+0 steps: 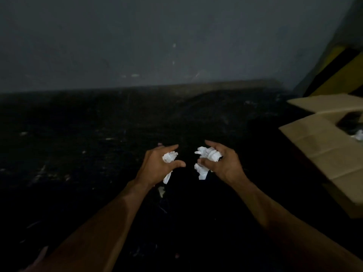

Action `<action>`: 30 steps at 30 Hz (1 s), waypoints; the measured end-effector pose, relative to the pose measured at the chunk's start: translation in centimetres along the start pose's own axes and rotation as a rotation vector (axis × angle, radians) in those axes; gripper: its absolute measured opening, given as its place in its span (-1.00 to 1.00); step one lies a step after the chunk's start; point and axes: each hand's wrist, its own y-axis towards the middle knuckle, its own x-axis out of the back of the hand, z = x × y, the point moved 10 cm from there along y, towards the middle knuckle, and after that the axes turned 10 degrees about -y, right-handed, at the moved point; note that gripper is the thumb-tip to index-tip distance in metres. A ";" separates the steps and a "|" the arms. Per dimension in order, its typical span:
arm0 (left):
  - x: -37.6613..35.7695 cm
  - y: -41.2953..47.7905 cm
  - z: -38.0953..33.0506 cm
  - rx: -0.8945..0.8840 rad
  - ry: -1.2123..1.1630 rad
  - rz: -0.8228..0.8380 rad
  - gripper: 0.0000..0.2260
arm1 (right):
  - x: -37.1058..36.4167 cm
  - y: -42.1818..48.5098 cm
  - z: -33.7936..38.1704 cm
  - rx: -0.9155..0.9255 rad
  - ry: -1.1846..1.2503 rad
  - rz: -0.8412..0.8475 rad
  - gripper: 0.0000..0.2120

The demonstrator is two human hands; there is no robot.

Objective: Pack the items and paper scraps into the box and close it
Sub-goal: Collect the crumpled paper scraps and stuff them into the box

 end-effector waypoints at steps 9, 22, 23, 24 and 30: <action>-6.2 0.8 -13.4 -0.268 -0.044 0.121 -0.44 | 14.9 -4.7 2.9 0.023 -0.109 -0.291 -0.57; -23.8 -2.8 -31.9 -0.542 -0.083 0.257 -0.44 | 39.4 -16.3 -1.4 -0.030 -0.301 -0.652 -0.69; -25.4 -3.1 -33.3 -0.554 -0.090 0.249 -0.44 | 41.3 -17.3 -2.0 -0.034 -0.309 -0.665 -0.70; -27.0 -3.4 -34.6 -0.561 -0.092 0.245 -0.44 | 43.2 -18.2 -2.6 -0.033 -0.317 -0.671 -0.69; -37.3 -5.0 -41.4 -0.616 -0.095 0.221 -0.46 | 53.4 -22.0 -6.6 -0.025 -0.355 -0.716 -0.71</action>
